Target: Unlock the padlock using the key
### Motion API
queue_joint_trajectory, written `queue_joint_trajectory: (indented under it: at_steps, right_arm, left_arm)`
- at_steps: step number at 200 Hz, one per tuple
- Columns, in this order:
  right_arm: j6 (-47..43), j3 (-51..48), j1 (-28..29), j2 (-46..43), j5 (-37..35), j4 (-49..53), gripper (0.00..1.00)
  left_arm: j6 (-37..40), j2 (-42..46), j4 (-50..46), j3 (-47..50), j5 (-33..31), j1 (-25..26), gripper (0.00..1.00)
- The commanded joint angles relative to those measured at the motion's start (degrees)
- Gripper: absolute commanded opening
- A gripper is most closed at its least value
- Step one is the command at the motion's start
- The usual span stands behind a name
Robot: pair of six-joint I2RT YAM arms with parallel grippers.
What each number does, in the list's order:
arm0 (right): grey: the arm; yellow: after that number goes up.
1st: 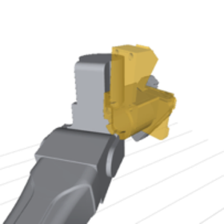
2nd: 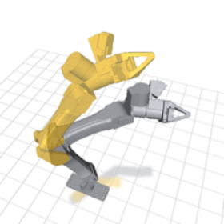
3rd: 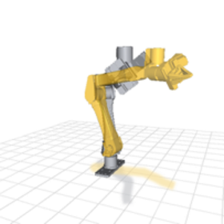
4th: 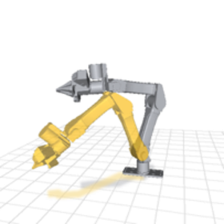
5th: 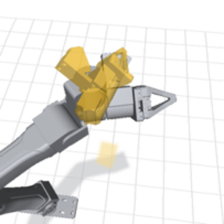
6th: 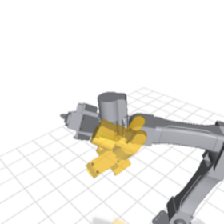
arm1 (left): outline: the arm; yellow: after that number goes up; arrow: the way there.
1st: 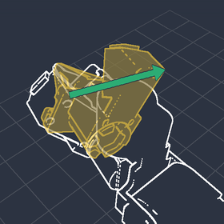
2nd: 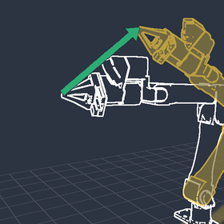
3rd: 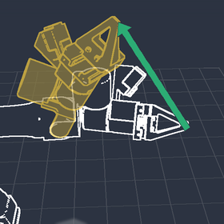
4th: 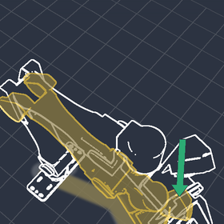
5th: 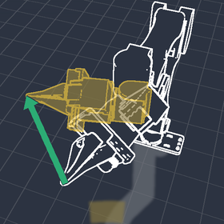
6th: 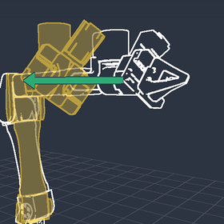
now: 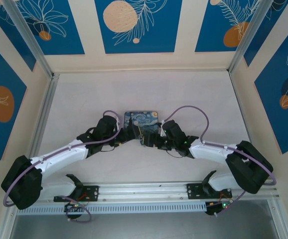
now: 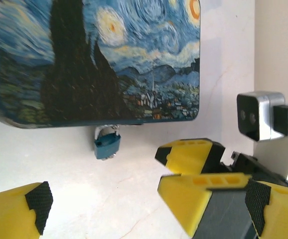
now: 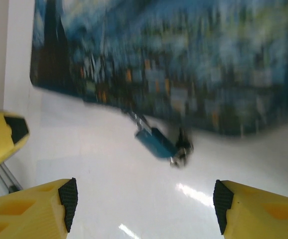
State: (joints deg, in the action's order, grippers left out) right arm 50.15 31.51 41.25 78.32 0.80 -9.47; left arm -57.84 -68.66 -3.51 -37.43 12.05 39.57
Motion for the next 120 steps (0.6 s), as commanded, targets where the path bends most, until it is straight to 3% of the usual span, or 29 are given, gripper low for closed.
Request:
queue_joint_trajectory:
  at_steps: [1, 44, 120]
  right_arm:
    - [-2.55, 6.91, -2.82, 4.08, 1.81, -0.55, 0.74]
    - [-6.08, 12.92, -6.18, 7.52, 4.58, 2.74, 0.72]
    - [-11.53, 5.73, -4.2, 6.3, 3.92, 0.83, 0.68]
  left_arm:
    - [3.73, -0.38, -8.74, -4.22, -1.62, -2.05, 1.0]
    - [5.25, -3.48, -9.33, -7.6, 0.14, -3.99, 1.0]
    - [8.84, -10.12, -11.44, -16.52, 3.69, -9.31, 1.0]
